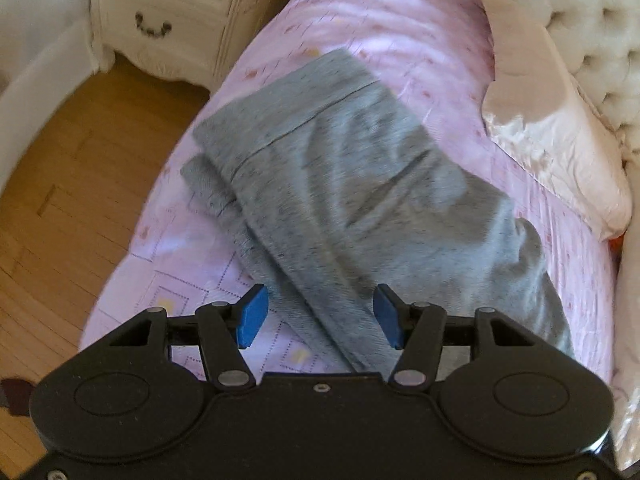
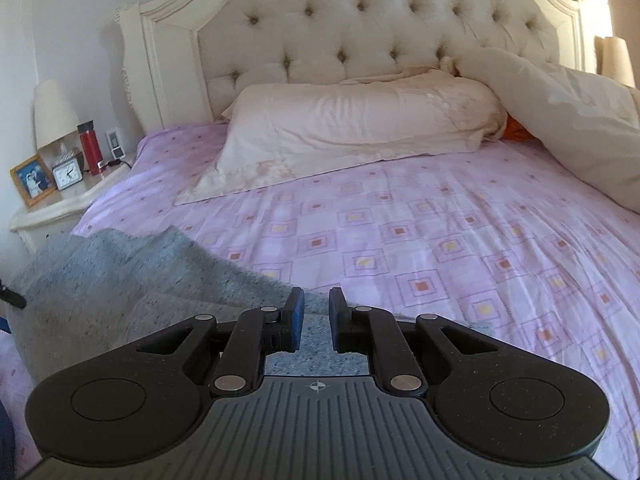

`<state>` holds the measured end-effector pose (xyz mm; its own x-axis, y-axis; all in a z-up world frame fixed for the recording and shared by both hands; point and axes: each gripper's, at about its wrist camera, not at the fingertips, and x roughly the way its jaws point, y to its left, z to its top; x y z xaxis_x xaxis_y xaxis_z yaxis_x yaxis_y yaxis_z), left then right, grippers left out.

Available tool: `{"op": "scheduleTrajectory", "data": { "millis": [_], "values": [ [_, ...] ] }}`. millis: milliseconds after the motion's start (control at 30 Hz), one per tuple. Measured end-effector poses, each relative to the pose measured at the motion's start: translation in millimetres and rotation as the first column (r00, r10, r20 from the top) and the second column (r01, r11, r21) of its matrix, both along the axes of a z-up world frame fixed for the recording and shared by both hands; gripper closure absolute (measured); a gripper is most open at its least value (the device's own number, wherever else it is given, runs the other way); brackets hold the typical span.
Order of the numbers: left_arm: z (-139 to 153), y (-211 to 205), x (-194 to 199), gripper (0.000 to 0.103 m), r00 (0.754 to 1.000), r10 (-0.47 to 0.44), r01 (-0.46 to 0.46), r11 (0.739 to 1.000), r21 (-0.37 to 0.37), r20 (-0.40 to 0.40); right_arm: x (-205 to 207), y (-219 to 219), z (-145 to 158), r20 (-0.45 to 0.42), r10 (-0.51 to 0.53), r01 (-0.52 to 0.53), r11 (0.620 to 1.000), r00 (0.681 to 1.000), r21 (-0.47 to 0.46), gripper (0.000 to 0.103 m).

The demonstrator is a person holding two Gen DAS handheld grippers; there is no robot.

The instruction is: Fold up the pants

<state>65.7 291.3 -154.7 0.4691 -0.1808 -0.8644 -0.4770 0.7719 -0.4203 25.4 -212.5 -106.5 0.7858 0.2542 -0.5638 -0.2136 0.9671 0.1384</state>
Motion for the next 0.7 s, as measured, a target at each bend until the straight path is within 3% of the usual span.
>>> {"op": "scheduleTrajectory", "data": {
  "millis": [133,167,300,367,400,533,633,700],
  "values": [
    [-17.6,10.4,2.5,0.028,1.0,0.015,-0.013,0.998,-0.067,0.026,-0.7,7.8,-0.9,0.018,0.016,-0.016,1.0,1.0,-0.012,0.09],
    [-17.9,12.3,3.3,0.022,0.999,0.019,-0.015,0.997,-0.075,0.05,-0.7,10.1,-1.7,0.02,0.022,-0.022,1.0,1.0,-0.022,0.09],
    [-22.7,19.8,14.1,0.016,0.994,0.029,-0.02,0.997,-0.081,0.103,-0.3,17.9,-6.1,0.01,0.044,-0.044,0.998,0.999,-0.045,0.09],
    [-26.6,23.1,21.9,0.003,0.991,0.033,-0.019,0.994,-0.105,0.13,0.2,20.3,-7.2,0.005,0.049,-0.049,0.998,0.999,-0.049,0.09],
    [-28.8,23.3,26.1,0.002,0.99,0.037,-0.022,0.994,-0.111,0.136,0.4,21.2,-7.9,0.002,0.05,-0.05,0.998,0.999,-0.05,0.09],
    [-25.7,23.9,30.1,0.002,0.987,0.046,-0.034,0.996,-0.08,0.155,0.1,24.3,-9.5,-0.006,0.057,-0.058,0.997,0.998,-0.052,0.09],
    [-28.7,31.6,23.5,0.005,0.976,0.119,-0.096,0.987,-0.131,0.183,-1.2,23.7,-7.5,-0.002,0.061,-0.061,0.997,0.998,-0.046,0.09],
    [-26.7,35.4,20.9,0.036,0.97,0.183,-0.162,0.977,-0.14,0.16,-2.0,21.5,-5.6,0.002,0.059,-0.059,0.998,0.998,-0.037,0.09]
  ]
}}
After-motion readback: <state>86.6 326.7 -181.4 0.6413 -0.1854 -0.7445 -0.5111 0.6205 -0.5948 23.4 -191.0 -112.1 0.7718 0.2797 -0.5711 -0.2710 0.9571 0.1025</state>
